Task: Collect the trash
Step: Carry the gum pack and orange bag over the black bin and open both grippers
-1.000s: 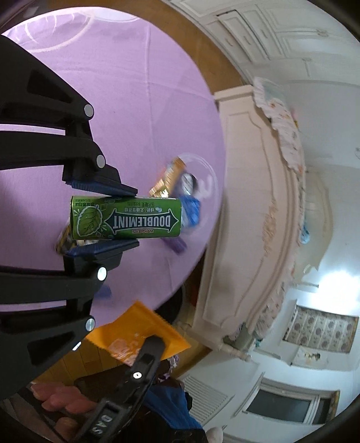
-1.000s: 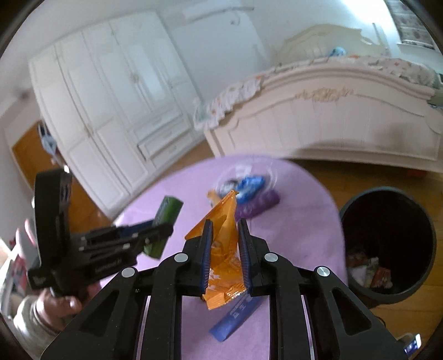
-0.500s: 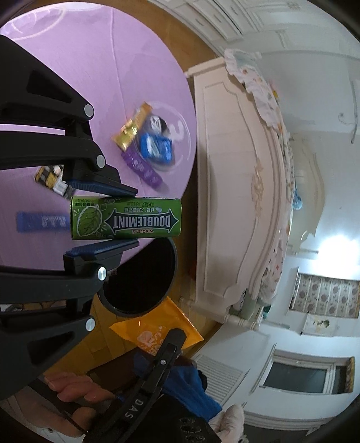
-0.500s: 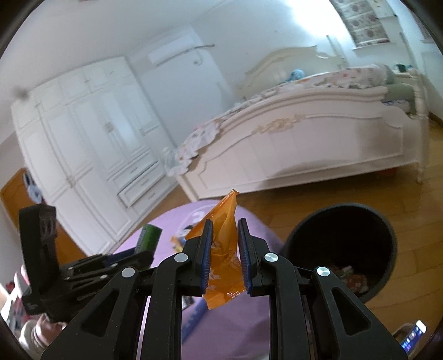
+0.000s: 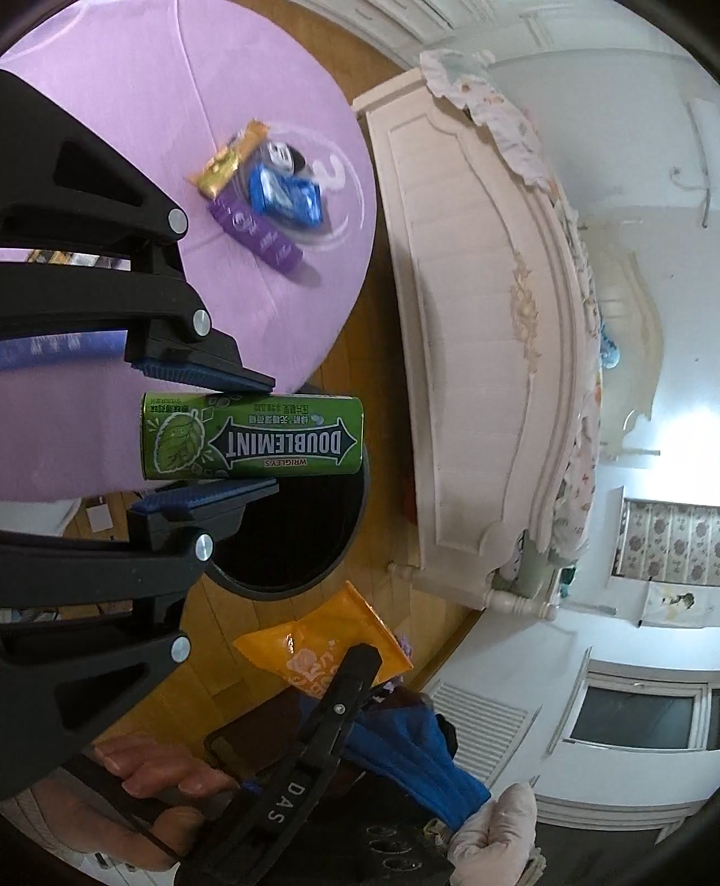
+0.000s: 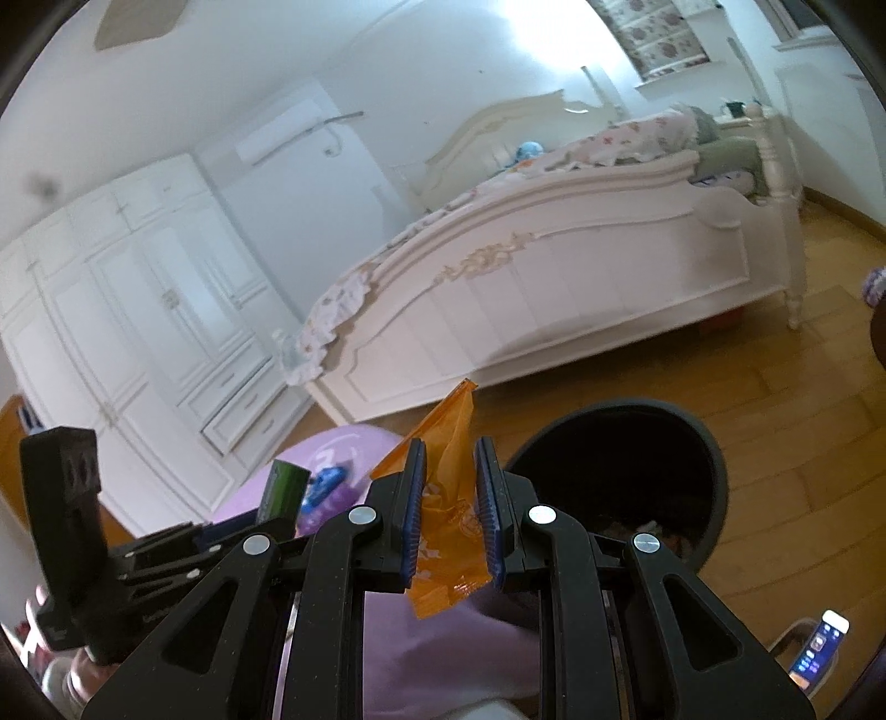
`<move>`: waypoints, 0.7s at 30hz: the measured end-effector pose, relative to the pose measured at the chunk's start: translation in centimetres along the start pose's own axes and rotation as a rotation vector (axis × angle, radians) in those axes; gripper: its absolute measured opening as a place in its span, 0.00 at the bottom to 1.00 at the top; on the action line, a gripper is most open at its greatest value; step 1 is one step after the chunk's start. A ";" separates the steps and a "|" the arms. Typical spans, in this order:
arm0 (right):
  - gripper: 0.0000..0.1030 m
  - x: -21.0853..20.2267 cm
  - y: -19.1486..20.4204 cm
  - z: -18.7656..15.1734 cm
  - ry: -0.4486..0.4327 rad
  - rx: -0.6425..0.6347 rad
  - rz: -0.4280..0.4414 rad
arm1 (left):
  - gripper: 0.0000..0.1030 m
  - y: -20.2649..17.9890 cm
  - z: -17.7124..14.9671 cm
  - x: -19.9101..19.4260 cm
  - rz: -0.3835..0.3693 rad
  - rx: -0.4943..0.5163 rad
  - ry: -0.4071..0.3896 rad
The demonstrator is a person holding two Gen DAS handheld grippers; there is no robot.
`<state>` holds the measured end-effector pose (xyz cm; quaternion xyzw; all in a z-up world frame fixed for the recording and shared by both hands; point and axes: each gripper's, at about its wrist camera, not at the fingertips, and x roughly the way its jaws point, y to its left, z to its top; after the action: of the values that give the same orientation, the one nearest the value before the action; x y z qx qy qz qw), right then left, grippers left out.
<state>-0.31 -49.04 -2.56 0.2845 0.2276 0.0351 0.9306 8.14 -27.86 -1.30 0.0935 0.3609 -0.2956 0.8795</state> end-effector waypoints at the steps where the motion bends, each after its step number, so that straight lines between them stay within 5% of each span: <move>1: 0.19 0.0 -0.5 0.0 0.000 0.006 -0.005 | 0.30 -0.1 0.0 0.2 -0.003 0.001 0.003; 21: 0.19 3.3 -8.1 -1.2 0.038 0.130 -0.082 | 0.30 -3.1 0.8 8.2 -0.104 0.008 0.112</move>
<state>1.53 -54.54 -9.20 0.3340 0.2584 -0.0127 0.9064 11.38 -34.40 -6.22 0.0945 0.4127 -0.3364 0.8412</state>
